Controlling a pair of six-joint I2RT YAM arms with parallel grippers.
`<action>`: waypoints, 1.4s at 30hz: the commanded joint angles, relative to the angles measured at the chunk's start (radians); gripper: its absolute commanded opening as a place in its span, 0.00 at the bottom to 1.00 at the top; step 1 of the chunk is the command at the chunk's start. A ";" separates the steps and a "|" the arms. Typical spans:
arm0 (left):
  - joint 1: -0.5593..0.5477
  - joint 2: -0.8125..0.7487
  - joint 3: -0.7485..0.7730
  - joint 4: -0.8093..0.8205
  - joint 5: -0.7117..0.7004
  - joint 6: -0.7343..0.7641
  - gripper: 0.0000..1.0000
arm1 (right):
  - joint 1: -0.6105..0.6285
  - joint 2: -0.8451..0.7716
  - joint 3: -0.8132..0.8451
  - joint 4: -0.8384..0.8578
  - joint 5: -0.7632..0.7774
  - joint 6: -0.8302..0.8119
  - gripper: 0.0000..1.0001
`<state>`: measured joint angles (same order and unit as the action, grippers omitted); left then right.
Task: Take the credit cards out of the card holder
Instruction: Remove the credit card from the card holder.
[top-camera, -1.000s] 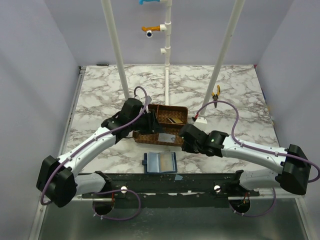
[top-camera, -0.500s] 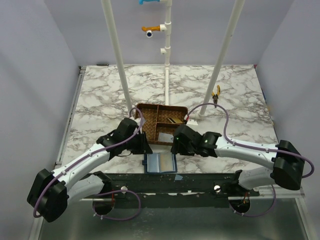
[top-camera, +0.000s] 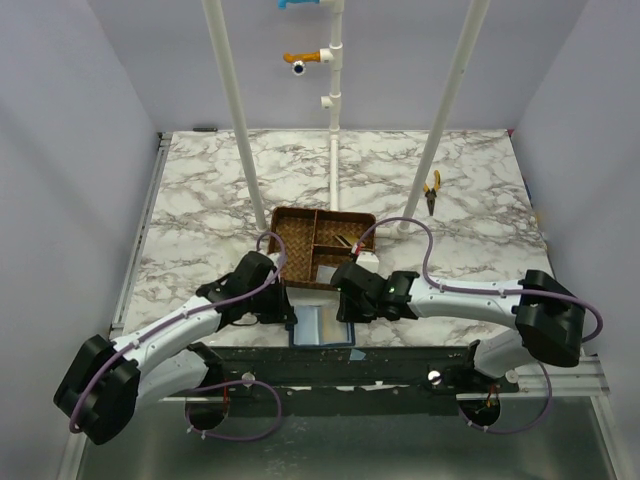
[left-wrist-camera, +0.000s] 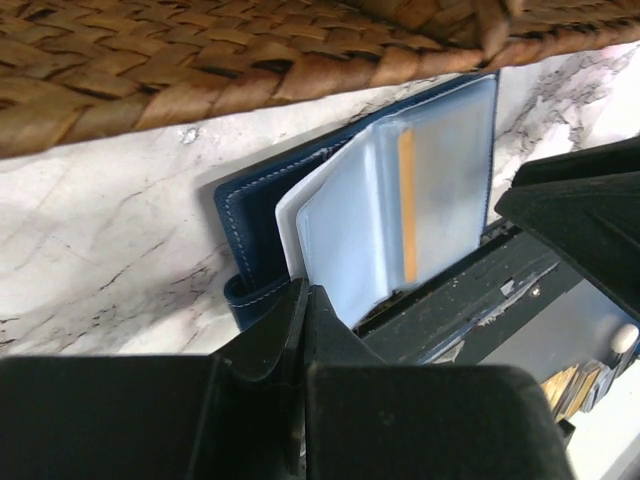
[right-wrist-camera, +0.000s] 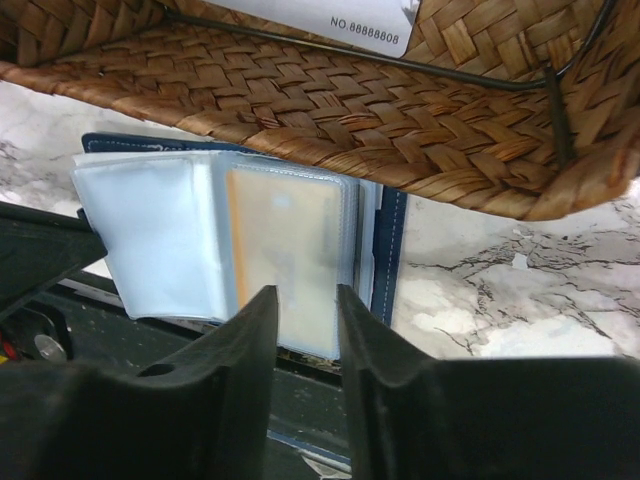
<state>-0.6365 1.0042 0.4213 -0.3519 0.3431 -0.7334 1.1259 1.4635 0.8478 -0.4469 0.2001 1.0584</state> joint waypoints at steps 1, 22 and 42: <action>-0.004 0.032 -0.032 0.051 -0.034 -0.010 0.00 | 0.011 0.025 0.005 0.020 -0.016 0.015 0.30; -0.019 0.138 -0.055 0.177 -0.019 -0.064 0.00 | 0.015 0.042 -0.021 -0.049 0.059 0.057 0.22; -0.021 0.151 -0.071 0.211 -0.005 -0.074 0.00 | 0.039 0.153 0.016 0.009 -0.006 0.049 0.22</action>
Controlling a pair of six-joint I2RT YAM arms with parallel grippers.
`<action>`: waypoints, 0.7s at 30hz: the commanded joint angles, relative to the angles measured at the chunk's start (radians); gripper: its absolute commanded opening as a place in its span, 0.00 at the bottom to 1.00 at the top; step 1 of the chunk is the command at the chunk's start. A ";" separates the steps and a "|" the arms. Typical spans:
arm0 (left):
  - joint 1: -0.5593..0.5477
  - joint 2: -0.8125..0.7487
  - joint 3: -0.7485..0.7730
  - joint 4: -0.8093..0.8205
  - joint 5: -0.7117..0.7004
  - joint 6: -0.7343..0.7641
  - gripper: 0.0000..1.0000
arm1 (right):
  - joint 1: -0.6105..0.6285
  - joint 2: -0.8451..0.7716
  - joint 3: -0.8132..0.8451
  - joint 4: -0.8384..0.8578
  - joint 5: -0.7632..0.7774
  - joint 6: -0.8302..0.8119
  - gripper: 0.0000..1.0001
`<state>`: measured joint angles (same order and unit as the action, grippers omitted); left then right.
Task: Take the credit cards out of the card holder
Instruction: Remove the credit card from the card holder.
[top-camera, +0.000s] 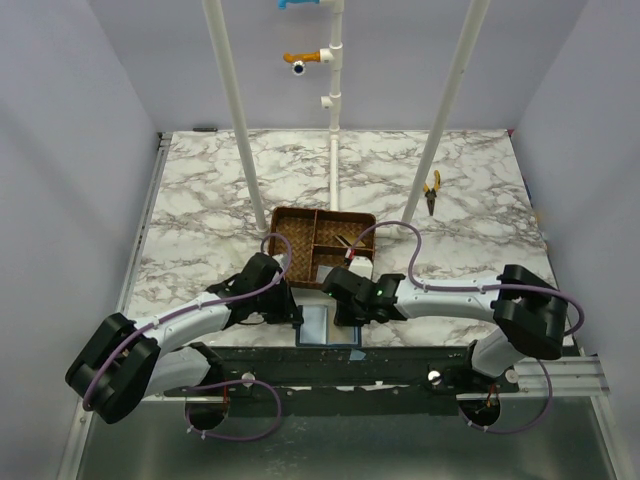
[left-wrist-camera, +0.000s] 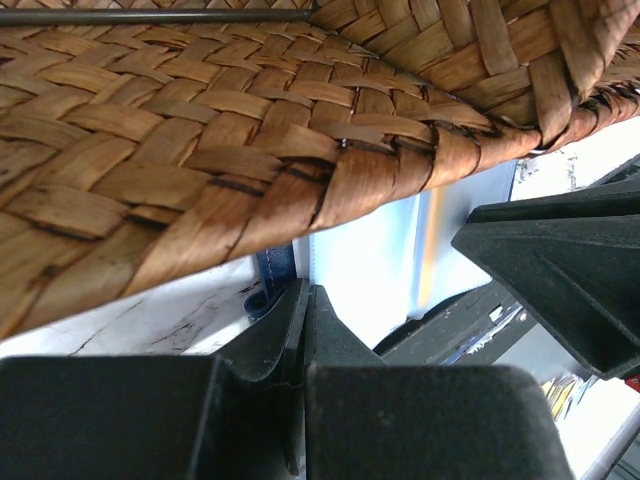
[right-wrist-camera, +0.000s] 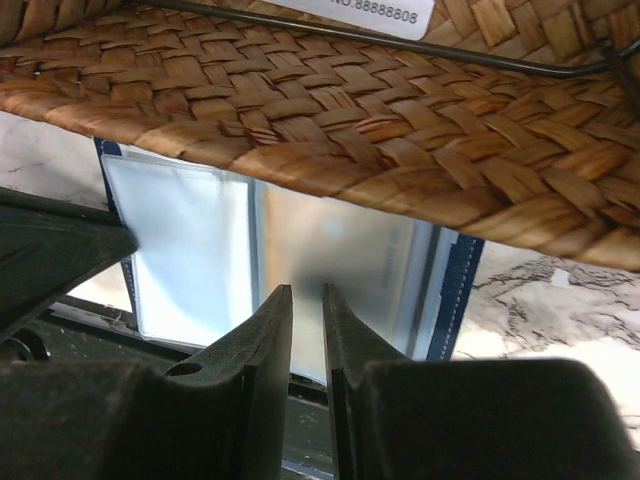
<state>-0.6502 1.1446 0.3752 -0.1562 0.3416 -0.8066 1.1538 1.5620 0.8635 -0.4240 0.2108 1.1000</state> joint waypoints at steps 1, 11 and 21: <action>-0.006 0.010 -0.026 0.015 -0.005 -0.002 0.00 | 0.011 0.054 0.004 -0.022 -0.009 0.007 0.22; -0.007 -0.001 -0.040 0.012 -0.016 -0.006 0.00 | 0.010 -0.037 0.035 -0.162 0.093 0.017 0.30; -0.007 -0.001 -0.044 0.016 -0.015 -0.010 0.00 | 0.011 -0.038 0.014 -0.141 0.066 0.019 0.42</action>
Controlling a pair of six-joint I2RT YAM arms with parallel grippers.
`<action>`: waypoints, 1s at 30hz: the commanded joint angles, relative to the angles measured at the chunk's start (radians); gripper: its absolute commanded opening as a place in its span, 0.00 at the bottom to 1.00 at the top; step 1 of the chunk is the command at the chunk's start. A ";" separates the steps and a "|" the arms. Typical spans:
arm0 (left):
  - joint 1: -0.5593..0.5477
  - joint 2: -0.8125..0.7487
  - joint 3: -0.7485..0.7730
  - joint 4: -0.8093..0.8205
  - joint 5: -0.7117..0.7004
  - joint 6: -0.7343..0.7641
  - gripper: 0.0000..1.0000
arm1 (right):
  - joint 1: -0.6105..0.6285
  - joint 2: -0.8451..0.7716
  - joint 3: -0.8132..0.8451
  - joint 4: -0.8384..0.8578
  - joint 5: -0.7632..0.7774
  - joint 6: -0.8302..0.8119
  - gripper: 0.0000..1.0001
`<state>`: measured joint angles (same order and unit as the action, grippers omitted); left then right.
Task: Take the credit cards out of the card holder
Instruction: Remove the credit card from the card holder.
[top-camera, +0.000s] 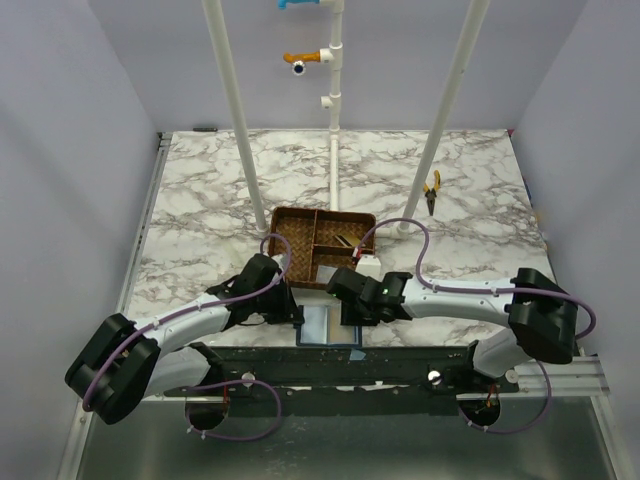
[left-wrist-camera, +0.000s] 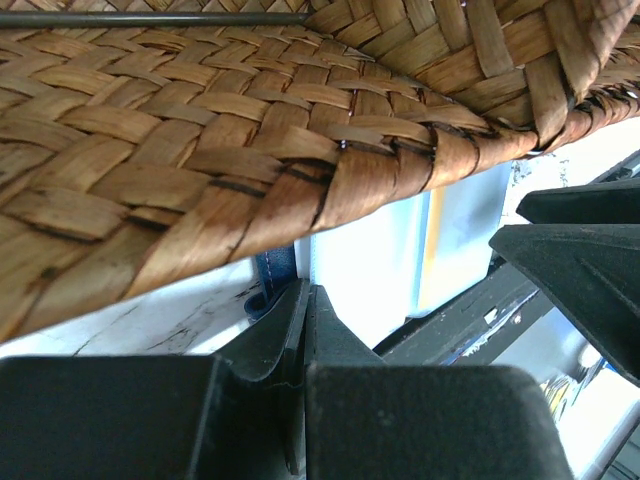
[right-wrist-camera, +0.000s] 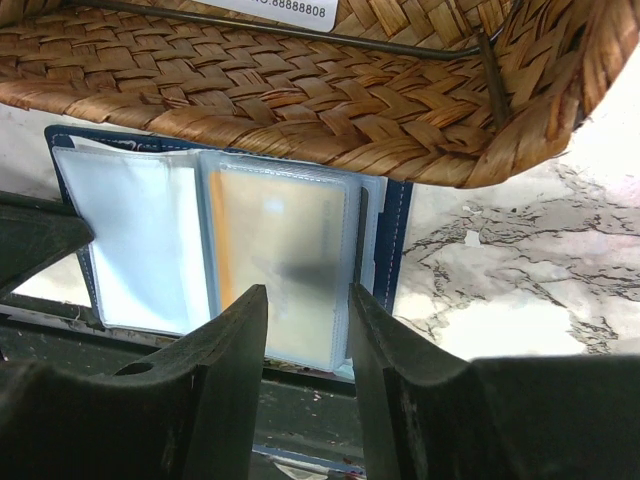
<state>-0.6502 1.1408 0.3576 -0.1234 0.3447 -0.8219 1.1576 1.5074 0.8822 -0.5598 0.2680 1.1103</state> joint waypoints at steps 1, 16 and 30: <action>-0.007 0.002 -0.027 -0.017 -0.019 0.004 0.00 | 0.007 0.021 -0.003 -0.001 0.006 0.009 0.42; -0.007 0.009 -0.037 -0.005 -0.013 0.000 0.00 | 0.013 0.065 0.024 -0.001 0.016 0.000 0.30; -0.007 0.007 -0.042 -0.002 -0.012 -0.002 0.00 | 0.035 0.085 0.077 -0.055 0.048 -0.004 0.30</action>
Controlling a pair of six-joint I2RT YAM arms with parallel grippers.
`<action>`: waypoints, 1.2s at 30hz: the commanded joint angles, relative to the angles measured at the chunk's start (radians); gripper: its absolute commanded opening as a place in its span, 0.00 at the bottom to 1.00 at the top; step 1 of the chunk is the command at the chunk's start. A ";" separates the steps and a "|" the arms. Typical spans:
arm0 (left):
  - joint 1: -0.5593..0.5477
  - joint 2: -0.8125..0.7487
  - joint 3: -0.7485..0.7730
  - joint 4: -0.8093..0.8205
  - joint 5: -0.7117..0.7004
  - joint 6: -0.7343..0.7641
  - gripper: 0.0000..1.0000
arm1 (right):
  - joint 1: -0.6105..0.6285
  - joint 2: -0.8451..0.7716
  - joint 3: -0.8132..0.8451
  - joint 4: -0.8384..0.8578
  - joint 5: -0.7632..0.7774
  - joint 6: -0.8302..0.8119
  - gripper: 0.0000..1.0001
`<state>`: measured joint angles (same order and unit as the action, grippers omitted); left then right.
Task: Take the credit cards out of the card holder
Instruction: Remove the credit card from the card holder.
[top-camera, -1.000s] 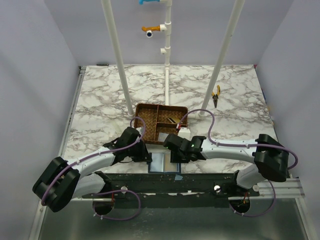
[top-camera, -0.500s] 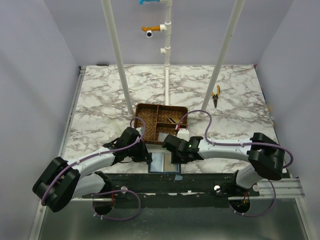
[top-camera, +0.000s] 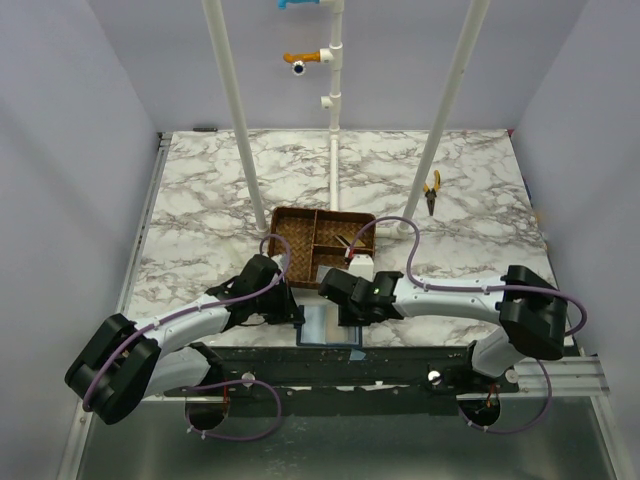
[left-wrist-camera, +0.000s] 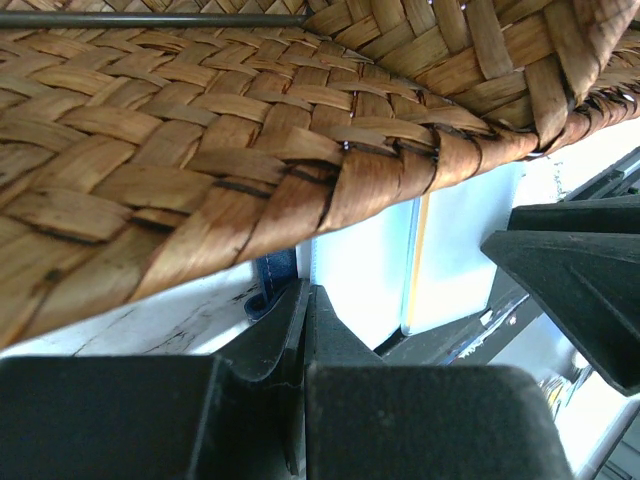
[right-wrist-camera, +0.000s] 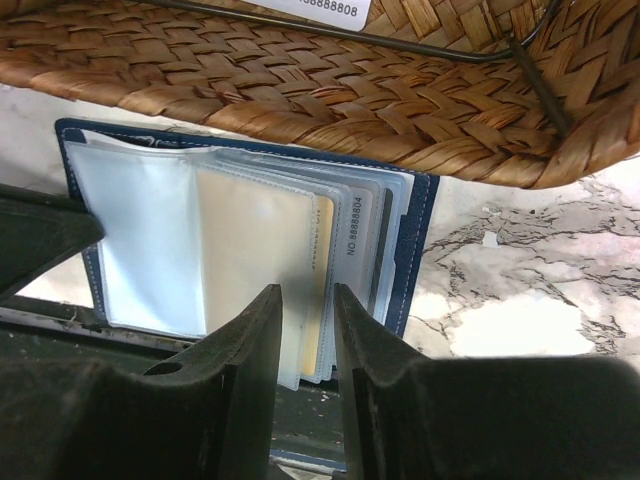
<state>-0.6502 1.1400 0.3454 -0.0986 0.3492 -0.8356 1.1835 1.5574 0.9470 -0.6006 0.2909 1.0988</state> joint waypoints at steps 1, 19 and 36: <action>-0.007 0.006 -0.030 -0.027 -0.018 0.012 0.00 | 0.009 0.039 0.009 -0.010 0.022 0.009 0.30; -0.007 0.003 -0.039 -0.026 -0.018 0.008 0.00 | 0.017 -0.008 0.053 -0.088 0.077 0.003 0.40; -0.007 0.000 -0.045 -0.024 -0.016 0.004 0.00 | 0.033 0.077 0.038 -0.040 0.048 0.013 0.40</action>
<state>-0.6502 1.1332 0.3340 -0.0834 0.3511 -0.8413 1.2102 1.6089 0.9859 -0.6552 0.3267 1.1065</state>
